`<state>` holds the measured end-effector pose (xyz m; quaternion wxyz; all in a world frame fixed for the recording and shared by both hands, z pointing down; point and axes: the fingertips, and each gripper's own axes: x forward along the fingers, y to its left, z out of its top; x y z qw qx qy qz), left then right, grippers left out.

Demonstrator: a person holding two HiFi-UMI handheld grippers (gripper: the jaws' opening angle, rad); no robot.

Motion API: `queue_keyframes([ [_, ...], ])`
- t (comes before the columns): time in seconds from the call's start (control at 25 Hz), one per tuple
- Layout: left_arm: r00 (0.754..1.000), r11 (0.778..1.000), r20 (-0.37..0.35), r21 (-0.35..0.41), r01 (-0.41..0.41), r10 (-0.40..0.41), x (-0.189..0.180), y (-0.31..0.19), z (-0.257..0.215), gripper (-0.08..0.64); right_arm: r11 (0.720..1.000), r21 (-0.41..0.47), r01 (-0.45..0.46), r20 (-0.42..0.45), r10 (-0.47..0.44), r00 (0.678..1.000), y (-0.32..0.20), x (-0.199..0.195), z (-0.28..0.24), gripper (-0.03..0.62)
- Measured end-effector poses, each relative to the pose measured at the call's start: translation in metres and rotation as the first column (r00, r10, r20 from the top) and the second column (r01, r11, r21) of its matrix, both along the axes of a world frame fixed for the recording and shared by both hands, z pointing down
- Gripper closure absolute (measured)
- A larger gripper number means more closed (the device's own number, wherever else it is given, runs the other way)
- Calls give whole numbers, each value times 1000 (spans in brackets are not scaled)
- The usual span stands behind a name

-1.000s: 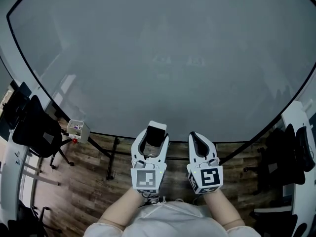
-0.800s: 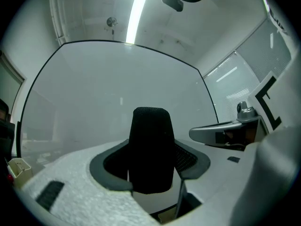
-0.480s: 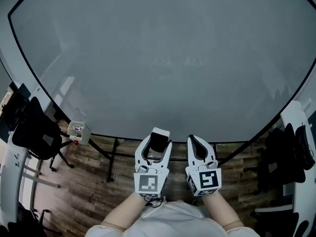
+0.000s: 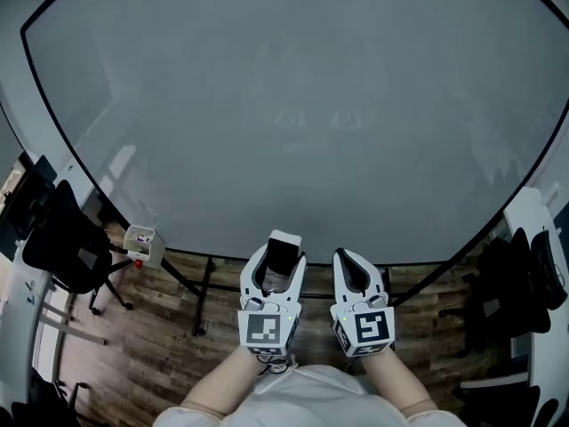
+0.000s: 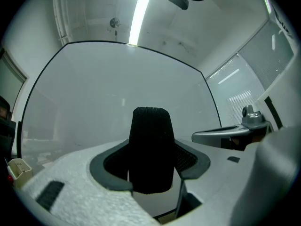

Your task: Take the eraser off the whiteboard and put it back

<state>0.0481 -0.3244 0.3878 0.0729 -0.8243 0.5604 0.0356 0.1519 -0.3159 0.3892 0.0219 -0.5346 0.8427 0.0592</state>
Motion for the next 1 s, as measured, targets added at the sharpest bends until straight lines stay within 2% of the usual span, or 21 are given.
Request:
queue_keyframes([
  [0.12, 1000, 1000, -12, -4, -6, 6, 0, -6, -8, 298, 1000, 2, 4, -4, -4, 1000, 1, -1, -1, 565],
  [0.4, 1000, 999, 17, 25, 25, -25, -4, -24, -37, 298, 1000, 8, 6, -1, -6, 1000, -2, -2, -3, 565],
  [0.64, 999, 994, 52, 109, 7, -13, 6, -49, -72, 298, 1000, 25, 3, -4, -3, 1000, -6, 2, -10, 565],
  [1.0, 998, 994, 47, 102, 33, -38, 11, -88, -86, 298, 1000, 23, -2, -2, 2, 1000, -14, 10, -9, 565],
])
